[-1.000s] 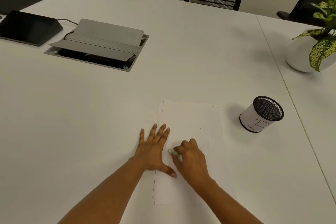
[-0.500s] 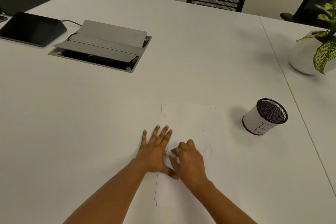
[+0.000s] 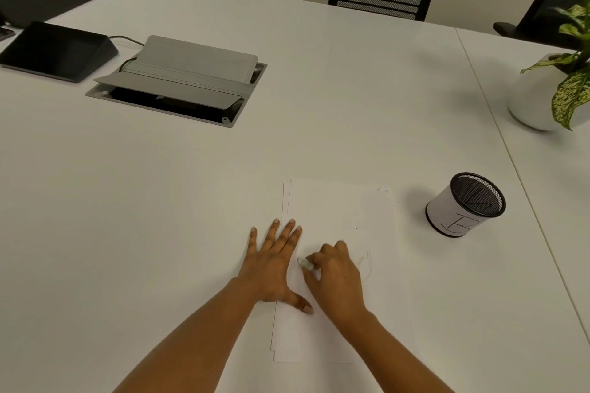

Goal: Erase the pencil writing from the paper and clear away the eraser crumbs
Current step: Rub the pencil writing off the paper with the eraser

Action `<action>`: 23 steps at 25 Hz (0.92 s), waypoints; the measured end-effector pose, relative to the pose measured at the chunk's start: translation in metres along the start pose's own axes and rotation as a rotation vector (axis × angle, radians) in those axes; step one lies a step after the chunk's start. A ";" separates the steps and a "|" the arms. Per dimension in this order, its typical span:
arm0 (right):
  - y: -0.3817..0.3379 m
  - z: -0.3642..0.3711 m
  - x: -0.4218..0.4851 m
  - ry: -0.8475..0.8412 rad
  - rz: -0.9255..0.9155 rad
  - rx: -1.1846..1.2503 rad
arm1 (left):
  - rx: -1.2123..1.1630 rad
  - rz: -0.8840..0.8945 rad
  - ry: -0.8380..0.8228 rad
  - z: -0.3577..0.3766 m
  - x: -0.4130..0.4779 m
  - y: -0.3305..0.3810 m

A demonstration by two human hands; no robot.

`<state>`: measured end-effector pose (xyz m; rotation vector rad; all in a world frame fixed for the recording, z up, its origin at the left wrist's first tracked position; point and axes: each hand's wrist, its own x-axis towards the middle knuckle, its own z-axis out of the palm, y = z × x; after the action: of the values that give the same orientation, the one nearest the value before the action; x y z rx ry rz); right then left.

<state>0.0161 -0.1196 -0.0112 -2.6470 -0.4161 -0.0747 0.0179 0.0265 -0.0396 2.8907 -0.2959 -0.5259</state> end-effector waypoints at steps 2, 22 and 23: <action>-0.003 -0.002 -0.016 -0.039 -0.064 -0.005 | 0.000 0.000 -0.003 0.000 0.000 0.000; 0.024 -0.025 0.008 0.003 0.015 -0.173 | -0.018 0.005 0.003 -0.001 -0.002 0.000; 0.026 -0.024 0.012 0.022 0.040 -0.182 | -0.019 0.002 0.005 -0.001 -0.002 0.001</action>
<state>0.0362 -0.1491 0.0000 -2.8292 -0.3642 -0.1344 0.0162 0.0267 -0.0376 2.8728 -0.2912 -0.5184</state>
